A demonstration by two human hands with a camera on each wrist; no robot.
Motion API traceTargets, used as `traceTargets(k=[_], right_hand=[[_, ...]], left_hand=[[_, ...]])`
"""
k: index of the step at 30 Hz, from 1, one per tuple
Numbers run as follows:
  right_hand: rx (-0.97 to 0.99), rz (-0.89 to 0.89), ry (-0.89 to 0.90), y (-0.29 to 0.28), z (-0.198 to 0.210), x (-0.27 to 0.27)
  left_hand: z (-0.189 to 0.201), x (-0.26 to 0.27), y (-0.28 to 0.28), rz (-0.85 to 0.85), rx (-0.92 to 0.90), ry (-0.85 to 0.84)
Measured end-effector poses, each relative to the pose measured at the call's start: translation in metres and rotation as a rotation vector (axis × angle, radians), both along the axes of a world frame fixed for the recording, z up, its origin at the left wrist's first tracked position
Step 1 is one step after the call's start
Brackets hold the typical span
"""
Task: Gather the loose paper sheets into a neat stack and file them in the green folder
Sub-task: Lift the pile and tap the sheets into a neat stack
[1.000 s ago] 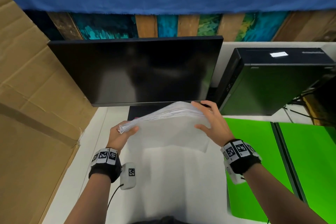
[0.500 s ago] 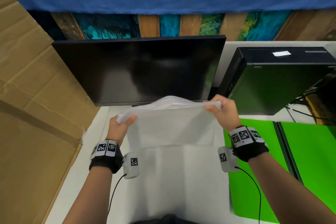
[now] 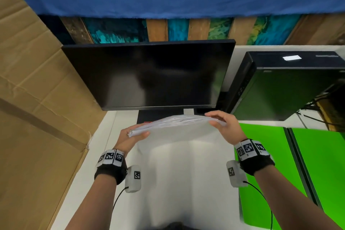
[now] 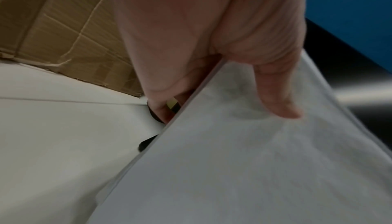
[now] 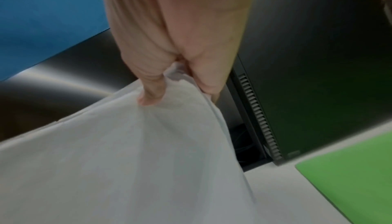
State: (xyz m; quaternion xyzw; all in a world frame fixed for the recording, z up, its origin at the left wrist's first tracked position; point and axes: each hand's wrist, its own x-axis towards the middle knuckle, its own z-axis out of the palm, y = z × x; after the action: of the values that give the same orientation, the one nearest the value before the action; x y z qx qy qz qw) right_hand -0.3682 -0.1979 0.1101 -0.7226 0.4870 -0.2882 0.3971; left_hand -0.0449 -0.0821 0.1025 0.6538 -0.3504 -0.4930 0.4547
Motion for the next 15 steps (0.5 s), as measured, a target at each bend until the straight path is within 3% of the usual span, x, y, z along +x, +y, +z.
traceTargets(k=[4, 8, 11, 13, 15], right_hand=[[0.031, -0.164, 0.024, 0.0, 0.0, -0.004], [0.104, -0.181, -0.005, 0.0, 0.003, -0.006], [0.2, -0.132, 0.026, 0.002, 0.007, -0.006], [0.304, -0.221, 0.046, 0.008, 0.017, 0.004], [0.285, -0.321, -0.069, 0.005, 0.017, 0.012]], left_hand=[[-0.004, 0.003, -0.003, 0.098, -0.033, 0.029], [-0.001, 0.007, -0.007, 0.147, -0.04, -0.015], [-0.005, 0.005, -0.015, 0.159, 0.06, -0.048], [-0.004, -0.008, -0.024, 0.208, 0.11, -0.045], [0.005, -0.022, -0.034, 0.27, 0.087, -0.032]])
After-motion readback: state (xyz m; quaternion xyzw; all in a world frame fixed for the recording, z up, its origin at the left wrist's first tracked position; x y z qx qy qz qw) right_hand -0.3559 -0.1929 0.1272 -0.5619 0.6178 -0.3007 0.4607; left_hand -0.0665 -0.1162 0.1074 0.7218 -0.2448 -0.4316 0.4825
